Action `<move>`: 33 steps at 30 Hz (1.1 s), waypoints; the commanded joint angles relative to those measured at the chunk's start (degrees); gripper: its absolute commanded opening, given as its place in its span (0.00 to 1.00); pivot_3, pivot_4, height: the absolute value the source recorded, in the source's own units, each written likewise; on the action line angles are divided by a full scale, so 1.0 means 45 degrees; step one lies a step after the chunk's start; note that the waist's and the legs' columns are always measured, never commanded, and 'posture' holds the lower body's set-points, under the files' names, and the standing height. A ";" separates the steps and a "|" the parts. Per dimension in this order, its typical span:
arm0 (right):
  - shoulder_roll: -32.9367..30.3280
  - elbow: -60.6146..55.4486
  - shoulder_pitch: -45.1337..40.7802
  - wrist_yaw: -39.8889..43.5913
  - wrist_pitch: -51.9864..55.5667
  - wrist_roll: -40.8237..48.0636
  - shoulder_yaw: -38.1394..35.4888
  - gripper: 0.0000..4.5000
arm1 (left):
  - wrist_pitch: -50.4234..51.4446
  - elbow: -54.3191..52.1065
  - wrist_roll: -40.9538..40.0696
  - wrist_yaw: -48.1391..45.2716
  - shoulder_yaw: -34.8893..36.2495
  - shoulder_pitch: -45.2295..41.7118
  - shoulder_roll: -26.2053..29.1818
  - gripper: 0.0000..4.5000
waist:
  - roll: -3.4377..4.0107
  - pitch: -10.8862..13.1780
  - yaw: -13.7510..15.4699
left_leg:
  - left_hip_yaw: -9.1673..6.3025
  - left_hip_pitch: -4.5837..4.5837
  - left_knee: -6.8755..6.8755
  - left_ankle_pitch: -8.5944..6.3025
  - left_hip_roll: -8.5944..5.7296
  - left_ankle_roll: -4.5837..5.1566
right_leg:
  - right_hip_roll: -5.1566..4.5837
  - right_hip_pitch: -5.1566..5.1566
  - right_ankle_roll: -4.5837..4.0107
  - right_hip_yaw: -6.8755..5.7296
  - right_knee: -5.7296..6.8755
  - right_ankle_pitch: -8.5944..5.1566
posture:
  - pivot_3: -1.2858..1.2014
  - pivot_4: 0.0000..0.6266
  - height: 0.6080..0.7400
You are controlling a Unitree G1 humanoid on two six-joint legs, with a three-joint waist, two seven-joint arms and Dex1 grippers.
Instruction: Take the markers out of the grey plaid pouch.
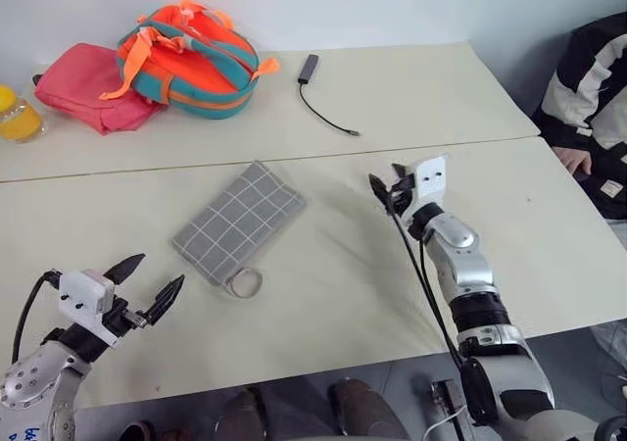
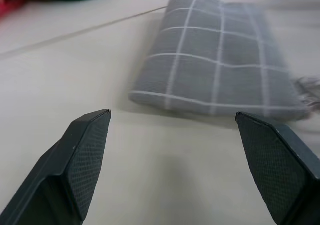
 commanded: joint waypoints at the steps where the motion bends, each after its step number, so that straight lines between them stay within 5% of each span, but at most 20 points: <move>1: 0.0735 -0.0292 -0.0498 0.0194 -0.0486 -0.0309 0.0646 0.26 | -0.1527 0.0343 0.1053 0.0238 0.0045 -0.0294 0.0360 0.94 | 0.0000 0.0000 -0.0012 | 0.0001 0.0001 0.0000 0.0000 -0.0002 -0.0001 | 0.0001 0.0000 0.0000 0.0000 0.0002 0.0000 | 0.52 0.24 1.00; 5: 0.2505 0.1479 -0.1738 -0.0096 -0.1175 -0.1162 0.1732 0.01 | -0.2948 0.0973 0.2653 0.0369 -0.0639 -0.0575 0.0859 0.94 | -0.0001 -0.0001 -0.0085 | 0.0045 -0.0001 0.0001 0.0004 0.0003 -0.0006 | 0.0008 -0.0058 0.0000 0.0035 0.0052 0.0000 | 0.52 0.24 1.00; 10: 0.3754 0.3861 -0.3115 -0.1029 -0.1885 -0.2068 0.2121 0.01 | -0.5062 0.1434 0.4490 0.0616 -0.1176 -0.0576 0.1725 0.94 | -0.0010 -0.0005 -0.0109 | 0.0086 -0.0009 -0.0032 0.0016 0.0020 -0.0028 | -0.0020 -0.0137 0.0000 0.0054 0.0108 0.0000 | 0.52 0.24 1.00; 16: 0.3466 0.5630 -0.3623 -0.1719 -0.1977 -0.3189 0.2519 0.01 | -0.6584 0.1946 0.6474 0.1650 -0.1419 -0.0498 0.2518 0.94 | -0.0012 -0.0007 -0.0106 | 0.0241 -0.0002 -0.0042 0.0016 0.0003 -0.0027 | -0.0128 -0.0156 0.0000 -0.0024 0.0112 0.0000 | 0.52 0.24 1.00; 33: 0.3271 0.4827 -0.3010 -0.1146 -0.1440 -0.3056 0.2218 0.01 | -0.8163 0.3773 0.8824 0.2594 -0.4463 -0.2839 0.3446 0.94 | 0.0030 -0.0039 0.0027 | 0.0271 0.0032 -0.0035 0.0022 -0.0008 -0.0015 | -0.0184 -0.0143 0.0000 -0.0125 0.0139 0.0000 | 0.52 0.24 1.00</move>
